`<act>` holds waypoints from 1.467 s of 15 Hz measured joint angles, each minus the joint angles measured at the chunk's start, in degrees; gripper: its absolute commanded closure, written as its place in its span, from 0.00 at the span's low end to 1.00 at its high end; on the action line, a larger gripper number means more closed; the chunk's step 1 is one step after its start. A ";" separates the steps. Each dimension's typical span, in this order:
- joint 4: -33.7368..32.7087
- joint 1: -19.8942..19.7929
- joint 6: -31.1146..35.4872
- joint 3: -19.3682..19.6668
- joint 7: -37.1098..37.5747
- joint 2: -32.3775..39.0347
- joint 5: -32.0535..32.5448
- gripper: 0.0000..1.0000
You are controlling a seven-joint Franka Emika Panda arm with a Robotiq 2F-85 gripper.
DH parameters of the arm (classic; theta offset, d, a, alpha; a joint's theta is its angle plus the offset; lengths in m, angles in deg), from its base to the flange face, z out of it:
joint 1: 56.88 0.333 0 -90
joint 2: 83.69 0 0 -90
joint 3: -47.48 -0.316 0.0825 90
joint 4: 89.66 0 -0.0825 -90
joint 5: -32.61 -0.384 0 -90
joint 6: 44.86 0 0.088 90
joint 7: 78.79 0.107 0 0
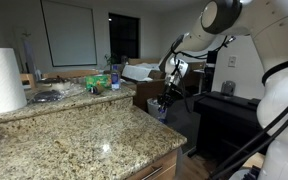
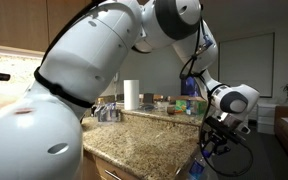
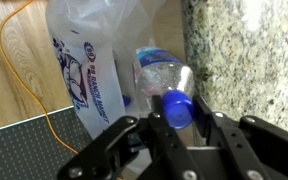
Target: Put the bottles on the counter in the plastic on the side of the counter
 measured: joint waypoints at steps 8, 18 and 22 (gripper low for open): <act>0.00 -0.08 -0.01 -0.02 0.04 0.46 0.00 0.92; -0.08 -2.07 0.00 1.54 0.13 0.34 0.00 0.92; 0.23 -1.98 0.00 1.63 0.12 0.50 0.02 0.92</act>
